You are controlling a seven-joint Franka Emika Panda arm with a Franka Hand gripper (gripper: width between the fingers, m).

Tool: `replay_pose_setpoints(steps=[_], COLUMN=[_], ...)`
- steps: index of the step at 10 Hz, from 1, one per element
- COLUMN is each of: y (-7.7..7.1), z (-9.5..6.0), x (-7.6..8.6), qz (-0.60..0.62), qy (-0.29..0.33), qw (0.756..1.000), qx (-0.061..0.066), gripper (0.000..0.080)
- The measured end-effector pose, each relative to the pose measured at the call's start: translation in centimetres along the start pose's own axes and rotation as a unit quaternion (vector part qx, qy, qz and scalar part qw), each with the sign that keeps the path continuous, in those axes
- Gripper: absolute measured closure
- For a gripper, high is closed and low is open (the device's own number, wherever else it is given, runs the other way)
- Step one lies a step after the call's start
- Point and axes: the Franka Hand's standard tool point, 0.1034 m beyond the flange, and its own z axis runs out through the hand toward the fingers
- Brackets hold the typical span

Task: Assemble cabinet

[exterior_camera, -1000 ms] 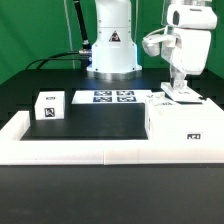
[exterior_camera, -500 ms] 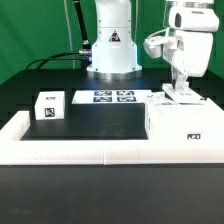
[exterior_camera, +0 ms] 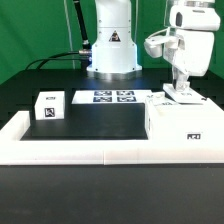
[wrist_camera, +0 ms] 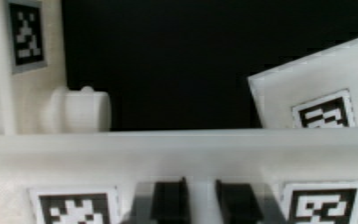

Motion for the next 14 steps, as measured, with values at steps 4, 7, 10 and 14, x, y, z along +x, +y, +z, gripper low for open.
replay_pose_setpoints(steps=[4, 7, 10, 14], y=[1.0, 1.6, 1.9, 2.3], z=[0.0, 0.5, 0.3, 0.3], x=[0.0, 0.3, 0.7, 0.4], qz=[0.004, 0.006, 0.049, 0.034], qy=[-0.002, 0.004, 0.002, 0.0], qw=[1.0, 1.0, 0.999, 0.999], qx=[0.0, -0.005, -0.003, -0.002], gripper=[0.0729, 0.0729, 0.0729, 0.0729])
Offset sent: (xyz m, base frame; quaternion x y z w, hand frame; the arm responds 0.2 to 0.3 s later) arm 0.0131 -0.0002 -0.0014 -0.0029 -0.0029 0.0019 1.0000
